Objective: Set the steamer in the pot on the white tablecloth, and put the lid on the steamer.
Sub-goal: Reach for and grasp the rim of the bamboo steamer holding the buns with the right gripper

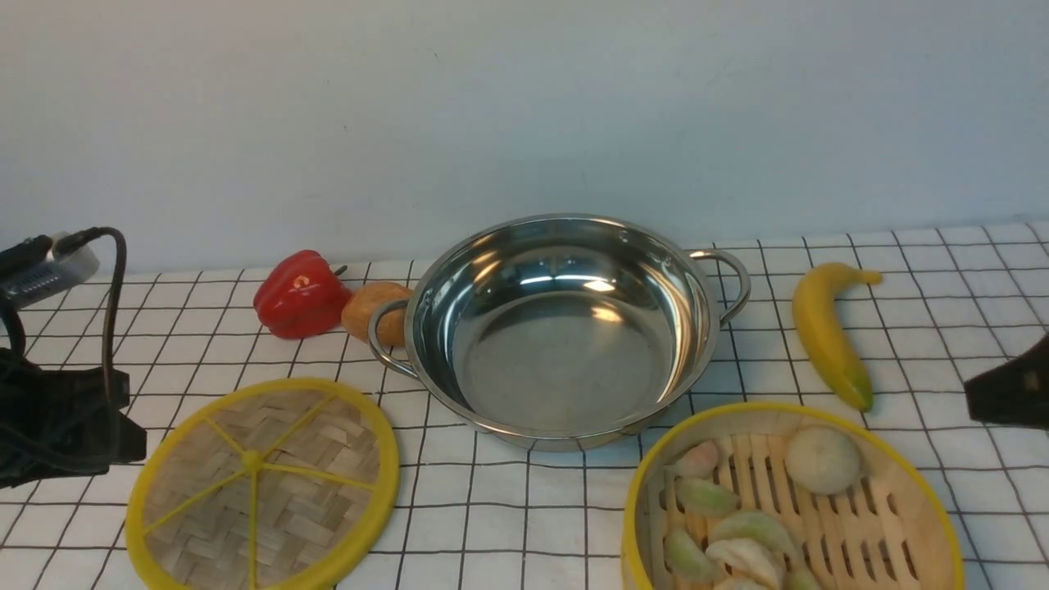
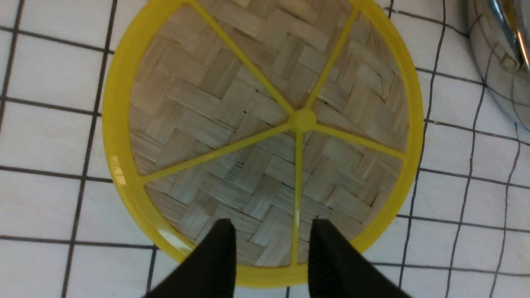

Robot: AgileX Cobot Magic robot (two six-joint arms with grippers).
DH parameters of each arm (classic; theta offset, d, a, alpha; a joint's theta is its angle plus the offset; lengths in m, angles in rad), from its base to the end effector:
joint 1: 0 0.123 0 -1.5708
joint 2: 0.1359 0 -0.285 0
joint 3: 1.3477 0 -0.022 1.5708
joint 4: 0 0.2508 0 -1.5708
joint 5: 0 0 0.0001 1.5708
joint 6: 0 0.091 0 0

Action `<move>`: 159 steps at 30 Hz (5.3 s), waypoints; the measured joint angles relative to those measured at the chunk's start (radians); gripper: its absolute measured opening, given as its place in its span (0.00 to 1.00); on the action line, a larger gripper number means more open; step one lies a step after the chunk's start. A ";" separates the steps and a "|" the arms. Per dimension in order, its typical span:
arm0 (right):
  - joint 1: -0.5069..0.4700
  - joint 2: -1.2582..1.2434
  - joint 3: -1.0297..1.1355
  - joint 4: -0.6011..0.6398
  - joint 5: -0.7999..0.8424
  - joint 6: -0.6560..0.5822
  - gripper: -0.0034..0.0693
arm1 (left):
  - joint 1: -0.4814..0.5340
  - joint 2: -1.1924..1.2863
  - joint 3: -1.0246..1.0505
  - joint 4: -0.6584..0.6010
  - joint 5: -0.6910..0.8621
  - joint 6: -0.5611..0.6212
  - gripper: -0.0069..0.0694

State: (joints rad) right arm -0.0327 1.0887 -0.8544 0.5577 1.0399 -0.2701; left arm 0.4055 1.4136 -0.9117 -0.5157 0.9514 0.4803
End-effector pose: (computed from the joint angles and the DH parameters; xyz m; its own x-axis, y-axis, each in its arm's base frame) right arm 0.1916 0.0353 0.3034 -0.9020 0.0614 -0.4274 -0.1405 0.8943 0.4249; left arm 0.2484 0.0668 0.2467 -0.9159 -0.2321 -0.3275 -0.1157 0.9339 -0.3383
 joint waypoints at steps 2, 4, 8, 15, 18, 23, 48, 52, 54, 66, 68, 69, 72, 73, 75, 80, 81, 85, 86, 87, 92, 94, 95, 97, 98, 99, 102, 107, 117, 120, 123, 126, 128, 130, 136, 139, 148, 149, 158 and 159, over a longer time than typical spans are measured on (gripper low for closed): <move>0.000 0.051 0.000 -0.051 0.030 0.047 0.38 | 0.000 -0.002 0.000 -0.012 0.031 0.000 0.41; 0.000 0.099 -0.002 -0.091 0.034 0.071 0.38 | 0.000 -0.002 0.000 -0.018 0.047 0.001 0.41; 0.000 0.152 -0.019 -0.104 0.047 0.085 0.38 | 0.000 -0.002 0.000 -0.020 0.056 0.001 0.41; 0.227 0.189 -0.096 -0.105 0.056 0.124 0.38 | 0.000 -0.002 0.000 -0.022 0.058 0.001 0.41; 0.335 0.189 -0.119 -0.106 0.055 0.138 0.38 | 0.000 -0.002 0.000 -0.022 0.054 0.001 0.41; 0.503 0.189 -0.147 -0.303 0.069 0.278 0.38 | 0.000 -0.002 0.000 -0.022 0.037 0.001 0.41; 0.329 0.355 -0.152 -0.592 0.031 0.394 0.38 | 0.000 -0.002 0.000 -0.022 0.037 0.001 0.41; 0.329 0.392 -0.152 -0.586 0.004 0.373 0.38 | 0.000 -0.002 0.000 -0.022 0.037 0.001 0.41; 0.329 0.409 -0.152 -0.586 -0.002 0.370 0.38 | 0.000 -0.002 0.000 -0.022 0.037 0.001 0.41; 0.329 0.526 -0.152 -0.615 -0.010 0.366 0.38 | 0.000 -0.002 0.000 -0.022 0.037 0.001 0.41; 0.329 0.539 -0.152 -0.615 -0.010 0.366 0.38 | 0.000 -0.002 0.000 -0.022 0.037 0.001 0.41; 0.329 0.541 -0.152 -0.615 -0.010 0.366 0.38 | 0.000 -0.002 0.000 -0.022 0.037 0.001 0.41; 0.308 0.570 -0.152 -0.614 -0.010 0.366 0.38 | 0.000 -0.002 0.000 -0.022 0.037 0.001 0.41; 0.304 0.571 -0.152 -0.614 -0.010 0.366 0.38 | 0.000 -0.002 0.000 -0.022 0.037 0.001 0.41; 0.279 0.585 -0.152 -0.609 -0.009 0.366 0.38 | 0.000 -0.002 0.000 -0.022 0.037 0.001 0.41; 0.259 0.585 -0.152 -0.558 -0.009 0.337 0.38 | 0.000 -0.002 0.000 -0.022 0.037 0.002 0.41; 0.258 0.585 -0.152 -0.558 -0.009 0.328 0.38 | 0.000 -0.002 0.000 -0.022 0.037 0.002 0.41; 0.258 0.585 -0.152 -0.502 -0.008 0.277 0.38 | 0.000 -0.002 0.000 -0.022 0.037 0.003 0.41; 0.257 0.585 -0.152 -0.501 -0.008 0.270 0.38 | 0.000 -0.002 0.000 -0.022 0.037 0.003 0.41; 0.256 0.585 -0.152 -0.500 -0.008 0.270 0.38 | 0.000 -0.002 0.000 -0.022 0.036 0.003 0.41; 0.256 0.585 -0.152 -0.500 -0.010 0.270 0.38 | 0.000 -0.002 0.000 -0.022 0.036 0.003 0.41; 0.256 0.585 -0.152 -0.500 -0.020 0.270 0.38 | 0.000 -0.002 0.000 -0.022 0.036 0.004 0.41; 0.256 0.585 -0.152 -0.500 -0.023 0.270 0.38 | 0.000 -0.002 0.000 -0.022 0.036 0.004 0.41; 0.256 0.585 -0.152 -0.500 -0.033 0.270 0.38 | 0.000 -0.002 0.000 -0.022 0.036 0.004 0.41; 0.256 0.585 -0.152 -0.500 -0.034 0.270 0.38 | 0.000 -0.002 0.000 -0.022 0.036 0.004 0.41; 0.256 0.585 -0.152 -0.500 -0.037 0.270 0.38 | 0.000 -0.002 0.000 -0.022 0.036 0.004 0.41; 0.256 0.585 -0.152 -0.510 -0.043 0.270 0.38 | 0.000 -0.002 0.000 -0.022 0.036 0.004 0.41; 0.256 0.585 -0.152 -0.532 -0.055 0.277 0.38 | 0.000 -0.002 0.000 -0.022 0.036 0.004 0.41; 0.256 0.598 -0.152 -0.534 -0.054 0.277 0.38 | 0.000 -0.002 0.000 -0.022 0.036 0.005 0.41; 0.256 0.623 -0.152 -0.534 -0.048 0.279 0.38 | 0.000 -0.002 0.000 -0.022 0.036 0.005 0.41; 0.256 0.635 -0.152 -0.534 -0.048 0.286 0.38 | 0.000 -0.002 0.000 -0.022 0.036 0.005 0.41; 0.256 0.636 -0.152 -0.534 -0.048 0.288 0.38 | 0.000 -0.002 0.000 -0.022 0.036 0.005 0.41; 0.256 0.636 -0.152 -0.534 -0.048 0.288 0.37 | 0.000 -0.002 0.000 -0.022 0.036 0.005 0.41; 0.256 0.636 -0.152 -0.534 -0.046 0.289 0.33 | 0.000 -0.002 0.000 -0.022 0.036 0.005 0.41; 0.255 0.636 -0.152 -0.539 -0.030 0.303 0.16 | 0.000 -0.002 0.000 -0.022 0.036 0.005 0.41; 0.255 0.636 -0.153 -0.571 -0.010 0.296 0.15 | 0.000 -0.002 0.000 -0.022 0.036 0.005 0.41; 0.230 0.624 -0.156 -0.631 0.064 0.317 0.15 | 0.000 -0.002 0.000 -0.022 0.036 0.005 0.41; 0.218 0.616 -0.161 -0.629 0.077 0.317 0.15 | 0.000 -0.002 0.000 -0.022 0.036 0.005 0.41; 0.119 0.559 -0.298 -0.628 0.181 0.308 0.16 | 0.000 -0.002 0.000 -0.022 0.035 0.005 0.41; 0.116 0.559 -0.314 -0.626 0.181 0.306 0.16 | 0.000 -0.002 0.000 -0.022 0.035 0.005 0.41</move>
State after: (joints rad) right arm 0.0835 1.6472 -1.1680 -0.0682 1.2213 0.0361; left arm 0.4055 1.4120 -0.9117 -0.5378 0.9860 0.4852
